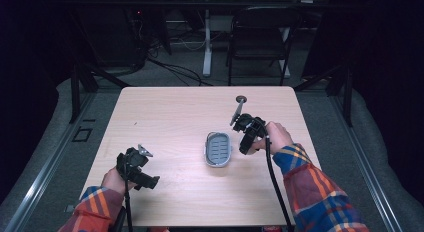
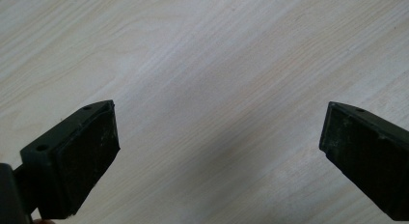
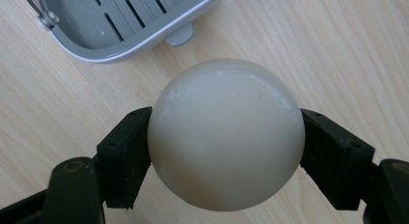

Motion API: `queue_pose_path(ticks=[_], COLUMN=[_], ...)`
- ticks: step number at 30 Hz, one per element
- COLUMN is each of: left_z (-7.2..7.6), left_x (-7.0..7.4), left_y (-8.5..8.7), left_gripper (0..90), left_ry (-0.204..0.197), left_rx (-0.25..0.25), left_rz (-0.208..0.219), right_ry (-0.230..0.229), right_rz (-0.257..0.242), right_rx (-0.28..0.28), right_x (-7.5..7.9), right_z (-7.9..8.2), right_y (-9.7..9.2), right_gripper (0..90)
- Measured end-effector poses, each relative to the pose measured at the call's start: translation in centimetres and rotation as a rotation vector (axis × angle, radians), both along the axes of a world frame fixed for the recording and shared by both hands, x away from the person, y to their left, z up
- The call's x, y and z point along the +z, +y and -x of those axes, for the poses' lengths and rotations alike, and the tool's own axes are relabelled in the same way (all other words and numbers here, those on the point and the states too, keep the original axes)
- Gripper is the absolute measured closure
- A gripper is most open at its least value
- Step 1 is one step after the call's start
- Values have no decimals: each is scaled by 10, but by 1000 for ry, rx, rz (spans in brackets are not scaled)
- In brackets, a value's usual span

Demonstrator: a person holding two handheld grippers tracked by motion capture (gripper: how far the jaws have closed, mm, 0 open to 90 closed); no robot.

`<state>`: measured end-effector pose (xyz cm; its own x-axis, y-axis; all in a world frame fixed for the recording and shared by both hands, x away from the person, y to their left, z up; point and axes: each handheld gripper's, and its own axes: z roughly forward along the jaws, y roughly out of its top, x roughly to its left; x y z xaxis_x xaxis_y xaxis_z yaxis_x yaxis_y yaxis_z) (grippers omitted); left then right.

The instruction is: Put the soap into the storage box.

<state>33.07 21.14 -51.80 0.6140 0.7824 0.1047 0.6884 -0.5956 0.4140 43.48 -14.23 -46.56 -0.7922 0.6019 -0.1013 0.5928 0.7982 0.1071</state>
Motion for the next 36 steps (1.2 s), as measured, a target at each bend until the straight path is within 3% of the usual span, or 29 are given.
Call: queue_pose_path(ticks=[36], left_z=[0], left_x=[0], left_y=[0], left_gripper=[3], left_ry=[2], left_rx=[-2], left_rz=[4], right_ry=[-16], right_rz=[12], right_rx=[110], right_x=[15], right_z=[-11], right_y=[62], right_gripper=[244])
